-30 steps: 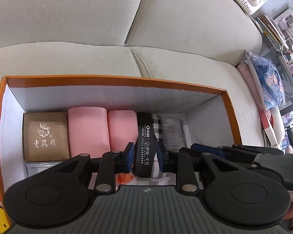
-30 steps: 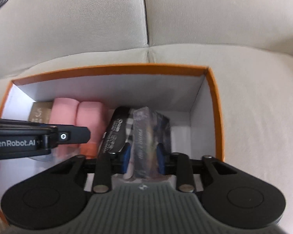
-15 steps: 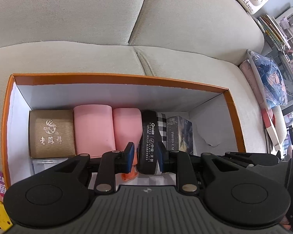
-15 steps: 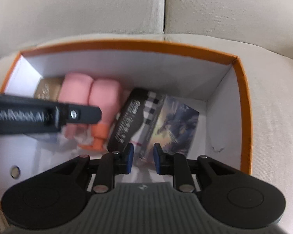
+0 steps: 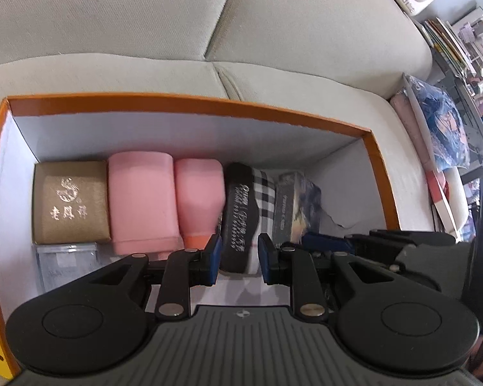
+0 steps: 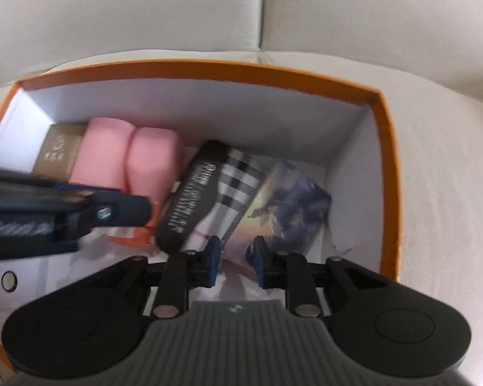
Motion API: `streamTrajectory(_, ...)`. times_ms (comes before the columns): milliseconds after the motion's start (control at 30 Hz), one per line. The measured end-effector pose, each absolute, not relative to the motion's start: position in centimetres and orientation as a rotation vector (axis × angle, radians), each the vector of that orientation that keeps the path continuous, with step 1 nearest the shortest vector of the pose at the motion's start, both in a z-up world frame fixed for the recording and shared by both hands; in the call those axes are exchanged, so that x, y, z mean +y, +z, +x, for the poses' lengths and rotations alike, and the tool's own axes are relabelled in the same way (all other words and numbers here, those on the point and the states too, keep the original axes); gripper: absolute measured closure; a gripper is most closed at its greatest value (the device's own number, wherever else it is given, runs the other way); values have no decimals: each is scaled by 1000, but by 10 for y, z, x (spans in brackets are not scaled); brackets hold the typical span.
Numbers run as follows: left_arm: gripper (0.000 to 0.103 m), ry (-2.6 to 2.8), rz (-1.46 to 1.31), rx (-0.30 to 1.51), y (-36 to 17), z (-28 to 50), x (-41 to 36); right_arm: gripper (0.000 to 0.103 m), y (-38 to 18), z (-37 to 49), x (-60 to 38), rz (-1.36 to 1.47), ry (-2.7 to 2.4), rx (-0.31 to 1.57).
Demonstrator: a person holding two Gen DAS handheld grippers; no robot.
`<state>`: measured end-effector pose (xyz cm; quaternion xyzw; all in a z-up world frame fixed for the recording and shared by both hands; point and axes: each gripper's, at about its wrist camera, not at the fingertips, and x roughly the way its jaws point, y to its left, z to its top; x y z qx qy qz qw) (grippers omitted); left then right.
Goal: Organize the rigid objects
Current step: 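Set the photo card box beside the plaid case and open the right tool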
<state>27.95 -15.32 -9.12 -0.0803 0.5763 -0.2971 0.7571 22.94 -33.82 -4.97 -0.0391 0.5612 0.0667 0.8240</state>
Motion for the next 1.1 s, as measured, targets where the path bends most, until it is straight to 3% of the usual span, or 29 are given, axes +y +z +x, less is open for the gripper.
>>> streamTrajectory(367,79,-674,-71,1428,-119,267,-182,83,-60,216,-344,-96,173,1349)
streamTrajectory(433,80,-657,-48,1455,-126,268,-186,92,-67,222,-342,-120,163,1369)
streamTrajectory(700,80,-633,-93,1488,-142,278,-189,95,-62,228,-329,-255,137,1227)
streamTrajectory(1100,89,-634,-234,1552,-155,282,-197,97,-41,208,-330,-260,158,1156)
